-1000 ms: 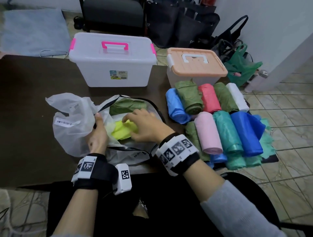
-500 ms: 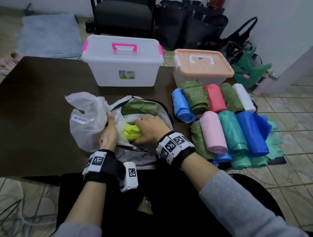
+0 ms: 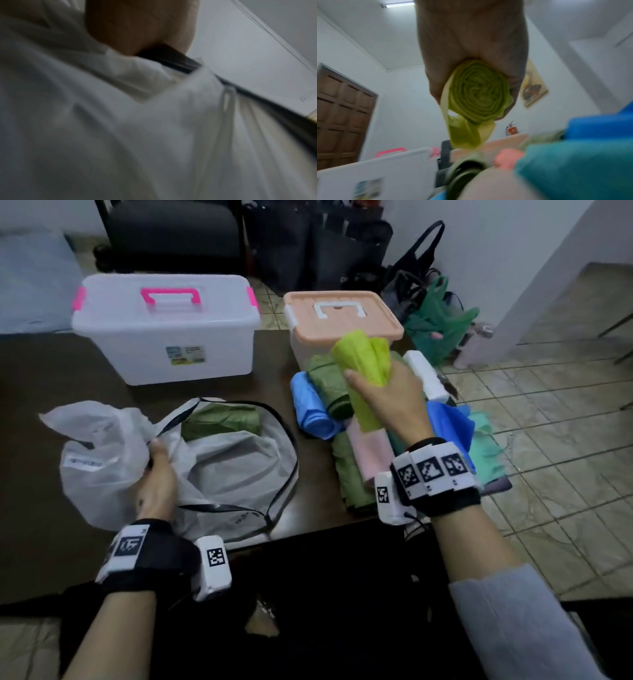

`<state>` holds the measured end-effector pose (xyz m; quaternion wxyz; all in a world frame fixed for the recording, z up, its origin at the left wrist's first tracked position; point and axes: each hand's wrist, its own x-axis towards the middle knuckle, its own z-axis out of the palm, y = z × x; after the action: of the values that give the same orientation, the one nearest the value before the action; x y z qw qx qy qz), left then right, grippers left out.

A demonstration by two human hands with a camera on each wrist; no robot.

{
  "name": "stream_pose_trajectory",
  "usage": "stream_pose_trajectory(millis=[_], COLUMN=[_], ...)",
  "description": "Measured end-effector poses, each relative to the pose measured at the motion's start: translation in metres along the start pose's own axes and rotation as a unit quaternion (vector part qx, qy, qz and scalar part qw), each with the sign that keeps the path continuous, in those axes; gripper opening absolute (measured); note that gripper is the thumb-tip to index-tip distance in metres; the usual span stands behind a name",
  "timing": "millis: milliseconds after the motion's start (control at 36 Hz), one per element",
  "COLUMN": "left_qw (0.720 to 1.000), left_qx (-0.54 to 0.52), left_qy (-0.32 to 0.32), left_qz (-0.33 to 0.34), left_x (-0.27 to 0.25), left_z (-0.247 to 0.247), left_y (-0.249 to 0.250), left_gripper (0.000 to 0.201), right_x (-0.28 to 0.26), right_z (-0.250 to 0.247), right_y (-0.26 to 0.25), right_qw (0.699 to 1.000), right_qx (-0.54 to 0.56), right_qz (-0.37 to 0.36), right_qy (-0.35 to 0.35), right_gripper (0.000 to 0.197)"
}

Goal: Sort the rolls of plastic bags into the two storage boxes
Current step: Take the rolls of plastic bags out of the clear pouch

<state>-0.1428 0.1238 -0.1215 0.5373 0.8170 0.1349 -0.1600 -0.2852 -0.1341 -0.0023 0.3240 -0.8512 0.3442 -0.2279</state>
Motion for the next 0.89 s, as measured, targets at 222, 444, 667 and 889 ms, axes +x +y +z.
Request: stream_pose_trajectory(millis=[222,444,667,889], left_qw=[1.0,0.999,0.998,1.0], left_qx=[0.019,0.04,0.036,0.01], left_qy=[-0.013,-0.01,0.01,-0.003], left_qz=[0.0,0.011,0.041,0.002], left_x=[0.0,0.0,0.01,0.002], left_z=[0.0,0.002,0.001,0.003], left_y=[-0.004,-0.003,-0.009,-0.006], left_gripper=[0.075,0.07,0.071,0.074], right_x=[0.011,0.007,0.011,0.016], right_z=[-0.074,-0.075,-0.067,-0.072], right_y=[0.073,0.123,0.123,0.129], right_qw=[0.971,0.958,0.933,0.951], right_qx=[-0.123,-0.134,-0.15,-0.103], right_qz=[0.155,0.254,0.307,0.289], right_qy=[0.134,0.001,-0.109,-0.038], right_gripper=[0.055,0.056,0.088,0.09])
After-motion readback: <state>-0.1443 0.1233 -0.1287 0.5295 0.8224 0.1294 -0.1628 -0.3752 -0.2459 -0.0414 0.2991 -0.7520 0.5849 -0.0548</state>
